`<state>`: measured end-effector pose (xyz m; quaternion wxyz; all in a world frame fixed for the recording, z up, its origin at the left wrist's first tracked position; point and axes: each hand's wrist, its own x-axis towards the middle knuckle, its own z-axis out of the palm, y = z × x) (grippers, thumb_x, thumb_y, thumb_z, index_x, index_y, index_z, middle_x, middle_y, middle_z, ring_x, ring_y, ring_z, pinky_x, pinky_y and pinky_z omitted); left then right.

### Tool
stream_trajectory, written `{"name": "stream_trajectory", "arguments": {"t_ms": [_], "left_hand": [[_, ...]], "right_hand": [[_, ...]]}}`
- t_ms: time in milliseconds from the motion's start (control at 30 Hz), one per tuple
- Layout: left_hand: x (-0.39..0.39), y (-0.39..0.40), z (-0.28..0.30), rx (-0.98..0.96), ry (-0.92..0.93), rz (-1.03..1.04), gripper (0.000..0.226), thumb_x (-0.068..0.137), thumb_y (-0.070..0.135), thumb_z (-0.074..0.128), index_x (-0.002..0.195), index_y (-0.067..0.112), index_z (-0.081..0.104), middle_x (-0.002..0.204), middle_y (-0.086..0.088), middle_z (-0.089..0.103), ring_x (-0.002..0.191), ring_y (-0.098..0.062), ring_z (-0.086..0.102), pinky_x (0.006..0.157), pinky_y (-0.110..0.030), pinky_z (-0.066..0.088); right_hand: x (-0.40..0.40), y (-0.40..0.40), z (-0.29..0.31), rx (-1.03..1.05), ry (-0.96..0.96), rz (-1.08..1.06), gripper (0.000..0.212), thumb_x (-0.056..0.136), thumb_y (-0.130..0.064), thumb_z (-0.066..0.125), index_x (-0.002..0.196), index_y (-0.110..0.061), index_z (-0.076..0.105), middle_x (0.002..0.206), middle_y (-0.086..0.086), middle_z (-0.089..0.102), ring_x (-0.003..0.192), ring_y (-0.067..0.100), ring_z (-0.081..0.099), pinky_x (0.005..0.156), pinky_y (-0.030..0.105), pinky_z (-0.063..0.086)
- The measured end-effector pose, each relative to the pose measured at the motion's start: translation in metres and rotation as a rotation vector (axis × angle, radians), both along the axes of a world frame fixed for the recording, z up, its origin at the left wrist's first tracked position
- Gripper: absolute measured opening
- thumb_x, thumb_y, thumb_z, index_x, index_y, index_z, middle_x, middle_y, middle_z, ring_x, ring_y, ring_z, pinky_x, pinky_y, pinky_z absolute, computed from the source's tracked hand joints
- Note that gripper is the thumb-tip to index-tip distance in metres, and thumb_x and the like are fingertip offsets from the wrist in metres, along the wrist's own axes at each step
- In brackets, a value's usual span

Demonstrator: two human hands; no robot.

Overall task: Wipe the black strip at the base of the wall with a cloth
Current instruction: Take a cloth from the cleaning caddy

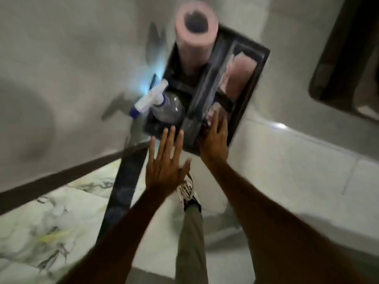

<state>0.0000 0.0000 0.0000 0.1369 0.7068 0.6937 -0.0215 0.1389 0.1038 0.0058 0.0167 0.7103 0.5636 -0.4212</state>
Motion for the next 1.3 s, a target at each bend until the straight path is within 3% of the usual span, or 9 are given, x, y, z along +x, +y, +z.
{"name": "stream_trajectory", "arguments": {"t_ms": [167,333,467,700,933,1000,1100,1200,1300], "left_hand": [[-0.008,0.015,-0.048,-0.036,-0.029,-0.025,0.081,0.111,0.063,0.034,0.174,0.014,0.019,0.183,-0.014,0.018,0.170,-0.030,0.013,0.138,-0.060,0.011],[-0.005,0.009,-0.063,0.029,0.028,-0.010,0.082,0.110,0.064,0.037,0.174,0.017,0.018,0.182,-0.013,0.021,0.169,-0.028,0.007,0.138,-0.055,0.003],[-0.002,0.007,-0.065,0.059,0.060,-0.021,0.081,0.111,0.065,0.032,0.174,0.016,0.019,0.181,-0.013,0.023,0.169,-0.031,0.015,0.137,-0.057,0.009],[0.004,0.009,-0.043,0.030,0.016,0.037,0.082,0.113,0.064,0.030,0.175,0.012,0.014,0.183,-0.016,0.015,0.171,-0.032,0.010,0.138,-0.056,0.004],[0.038,-0.018,0.036,0.078,0.005,0.299,0.078,0.112,0.058,0.029,0.173,0.010,0.021,0.181,-0.019,0.020,0.170,-0.035,0.015,0.138,-0.060,0.014],[0.053,-0.035,0.064,0.097,0.017,0.407,0.075,0.113,0.054,0.033,0.172,0.009,0.024,0.180,-0.020,0.023,0.169,-0.036,0.019,0.138,-0.060,0.017],[0.078,-0.068,0.100,0.094,0.018,0.541,0.076,0.112,0.056,0.031,0.171,0.008,0.028,0.179,-0.020,0.026,0.167,-0.036,0.024,0.138,-0.059,0.017],[0.096,-0.114,0.123,0.106,-0.007,0.687,0.077,0.112,0.058,0.030,0.170,0.008,0.030,0.177,-0.019,0.031,0.166,-0.037,0.029,0.137,-0.061,0.021],[0.100,-0.174,0.128,0.078,0.019,0.838,0.076,0.112,0.057,0.033,0.171,0.009,0.028,0.178,-0.019,0.029,0.167,-0.037,0.026,0.137,-0.062,0.020]], "right_hand": [[-0.015,0.030,-0.049,-0.143,-0.103,0.023,0.116,0.096,-0.026,0.080,0.173,-0.025,-0.007,0.181,0.017,-0.009,0.166,0.045,0.015,0.117,0.068,0.049],[-0.016,0.026,-0.069,-0.081,-0.259,0.130,0.116,0.096,-0.018,0.081,0.173,-0.022,-0.006,0.181,0.019,-0.006,0.165,0.044,0.016,0.114,0.060,0.055],[-0.010,0.027,-0.071,0.012,-0.269,0.128,0.102,0.096,-0.017,0.080,0.173,-0.023,0.013,0.180,0.019,0.006,0.164,0.044,0.019,0.112,0.054,0.058],[0.007,0.033,-0.024,0.129,-0.096,0.021,0.089,0.094,-0.023,0.082,0.167,-0.019,0.033,0.168,0.013,0.039,0.153,0.035,0.040,0.122,0.052,0.047],[0.031,-0.002,0.074,0.115,0.260,-0.122,0.052,0.112,-0.015,0.053,0.163,-0.012,0.041,0.164,0.015,0.050,0.146,0.032,0.055,0.123,0.049,0.047],[0.040,-0.017,0.103,0.080,0.366,-0.132,0.049,0.115,-0.015,0.047,0.164,-0.014,0.040,0.160,0.010,0.054,0.142,0.017,0.060,0.120,0.040,0.050],[0.049,-0.047,0.139,0.008,0.476,-0.117,0.043,0.118,-0.019,0.042,0.161,-0.017,0.045,0.134,-0.012,0.065,0.110,-0.019,0.067,0.099,0.010,0.052],[0.050,-0.085,0.160,-0.040,0.520,-0.023,0.041,0.118,-0.020,0.042,0.159,-0.022,0.047,0.132,-0.017,0.065,0.104,-0.024,0.064,0.103,0.013,0.053],[0.044,-0.136,0.166,-0.001,0.488,0.188,0.044,0.116,-0.014,0.045,0.160,-0.020,0.045,0.146,-0.006,0.060,0.112,-0.028,0.060,0.094,-0.003,0.048]]}}
